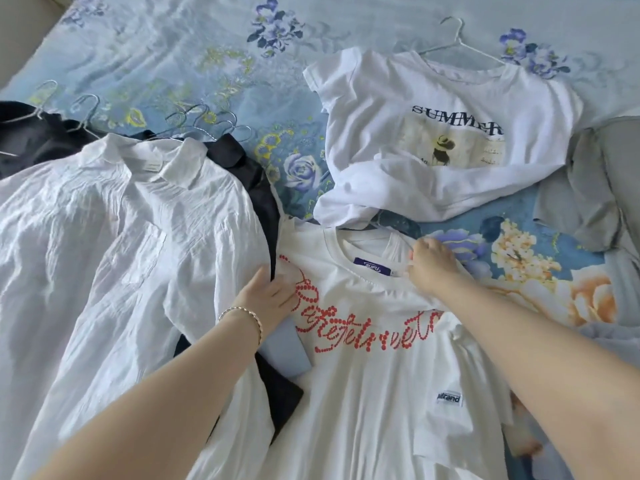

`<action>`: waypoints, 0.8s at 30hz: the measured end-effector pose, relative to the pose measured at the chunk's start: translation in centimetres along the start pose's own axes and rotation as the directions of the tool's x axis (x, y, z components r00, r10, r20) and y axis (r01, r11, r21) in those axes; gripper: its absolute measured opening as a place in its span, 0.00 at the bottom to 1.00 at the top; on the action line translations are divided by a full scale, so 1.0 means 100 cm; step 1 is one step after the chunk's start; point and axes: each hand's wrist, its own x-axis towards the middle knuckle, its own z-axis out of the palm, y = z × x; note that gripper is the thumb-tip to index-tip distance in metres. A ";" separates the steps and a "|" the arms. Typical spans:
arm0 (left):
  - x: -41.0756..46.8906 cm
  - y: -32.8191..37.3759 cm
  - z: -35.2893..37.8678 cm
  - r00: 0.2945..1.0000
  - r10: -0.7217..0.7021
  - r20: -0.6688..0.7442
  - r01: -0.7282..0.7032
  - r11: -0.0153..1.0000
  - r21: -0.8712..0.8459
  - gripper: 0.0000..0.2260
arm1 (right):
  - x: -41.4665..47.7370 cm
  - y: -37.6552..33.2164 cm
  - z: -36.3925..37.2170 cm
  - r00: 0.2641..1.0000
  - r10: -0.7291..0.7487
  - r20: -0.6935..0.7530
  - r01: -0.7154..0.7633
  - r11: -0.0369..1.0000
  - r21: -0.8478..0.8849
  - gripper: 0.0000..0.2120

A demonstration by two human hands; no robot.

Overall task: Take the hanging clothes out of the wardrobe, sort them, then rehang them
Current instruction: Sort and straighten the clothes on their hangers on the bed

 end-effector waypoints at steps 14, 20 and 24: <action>-0.012 -0.015 0.003 0.989 0.122 -0.086 -0.127 0.991 -0.052 0.16 | -0.088 0.032 -0.001 0.998 0.063 0.007 -0.058 0.870 0.490 0.15; -0.034 -0.028 0.008 0.995 -0.040 0.090 0.049 0.994 -0.098 0.29 | -0.152 0.064 -0.017 0.981 0.147 -0.126 -0.077 0.894 0.441 0.22; -0.034 0.003 -0.007 0.993 -0.110 -0.043 0.092 0.949 -0.302 0.36 | -0.178 0.088 -0.026 0.913 -0.004 -0.408 0.142 0.940 0.309 0.23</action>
